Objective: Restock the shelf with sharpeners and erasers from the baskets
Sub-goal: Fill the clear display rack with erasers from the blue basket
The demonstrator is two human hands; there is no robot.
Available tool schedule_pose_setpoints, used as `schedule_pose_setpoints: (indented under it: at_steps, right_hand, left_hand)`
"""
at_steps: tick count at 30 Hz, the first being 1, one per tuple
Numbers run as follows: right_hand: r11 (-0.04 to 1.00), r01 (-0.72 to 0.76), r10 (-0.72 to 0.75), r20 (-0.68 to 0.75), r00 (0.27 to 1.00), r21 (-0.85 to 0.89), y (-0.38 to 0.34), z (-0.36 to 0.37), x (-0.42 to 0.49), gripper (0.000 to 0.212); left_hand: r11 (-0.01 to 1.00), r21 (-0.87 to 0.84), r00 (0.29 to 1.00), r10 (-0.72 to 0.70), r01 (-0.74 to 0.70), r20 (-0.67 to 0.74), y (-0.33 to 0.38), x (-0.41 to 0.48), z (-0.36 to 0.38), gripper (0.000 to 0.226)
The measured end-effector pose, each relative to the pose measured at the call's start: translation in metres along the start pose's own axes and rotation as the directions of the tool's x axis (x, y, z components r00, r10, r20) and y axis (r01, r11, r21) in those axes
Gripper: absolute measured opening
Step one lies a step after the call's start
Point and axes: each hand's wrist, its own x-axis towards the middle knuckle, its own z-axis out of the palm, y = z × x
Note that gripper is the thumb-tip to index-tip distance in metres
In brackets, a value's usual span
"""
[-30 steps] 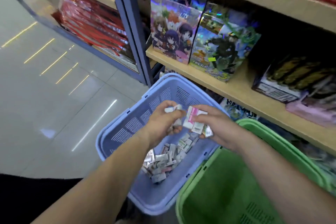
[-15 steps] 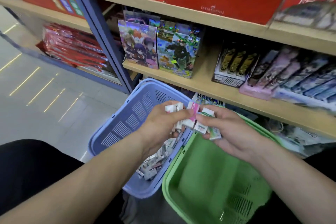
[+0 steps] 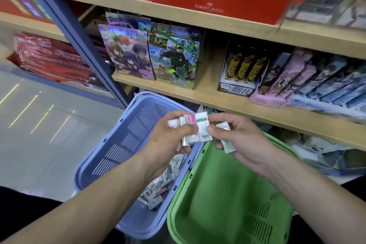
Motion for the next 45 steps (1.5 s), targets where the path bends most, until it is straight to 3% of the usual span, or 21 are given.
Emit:
schedule_pose_setpoints:
  at_steps: [12, 19, 23, 27, 30, 34, 38, 43, 45]
  right_hand:
    - [0.992, 0.013, -0.023, -0.084, 0.996, -0.126, 0.002, 0.005, 0.01, 0.015]
    - [0.98, 0.084, -0.081, 0.025, 0.996, -0.179, 0.005, 0.013, 0.006, 0.019]
    - [1.0, -0.005, 0.004, 0.064, 0.998, 0.024, 0.0, 0.009, 0.008, 0.039]
    - [0.992, -0.048, 0.028, 0.168, 0.985, 0.119, -0.002, -0.002, 0.005, 0.041]
    - [0.997, -0.023, 0.008, 0.205, 0.979, 0.072, -0.004, -0.008, 0.001, 0.041]
    - [1.0, 0.013, -0.014, 0.105, 0.994, 0.015, -0.006, -0.013, -0.001, 0.026]
    - [0.983, 0.084, -0.077, 0.048, 0.996, -0.164, -0.008, -0.016, -0.006, 0.02]
    - [0.996, 0.07, -0.074, 0.101, 0.992, 0.047, -0.012, -0.016, -0.014, 0.03]
    - [0.992, 0.114, -0.118, 0.105, 0.987, 0.044, -0.015, -0.016, -0.018, 0.031]
  left_hand:
    - [0.997, -0.077, 1.0, -0.016, 0.018, 0.025, 0.002, 0.004, -0.002, 0.022]
    - [0.999, -0.041, 1.0, -0.009, 0.01, 0.025, 0.001, 0.001, 0.001, 0.026]
    - [0.998, -0.057, 0.999, -0.009, 0.007, -0.036, 0.008, 0.004, -0.003, 0.019]
    - [0.999, -0.029, 0.999, 0.013, -0.014, -0.031, 0.012, 0.004, -0.005, 0.018]
    - [1.0, -0.021, 0.999, 0.021, -0.021, -0.026, 0.012, 0.002, -0.004, 0.018]
    - [0.999, 0.029, 0.999, 0.044, -0.044, -0.001, 0.014, -0.001, -0.001, 0.023]
    - [0.993, 0.095, 0.995, 0.07, -0.077, 0.077, 0.015, -0.006, 0.004, 0.021]
    - [0.988, 0.127, 0.992, 0.078, -0.09, 0.097, 0.016, -0.009, 0.012, 0.02]
    - [0.987, 0.123, 0.992, 0.091, -0.101, 0.089, 0.02, -0.009, 0.016, 0.022]
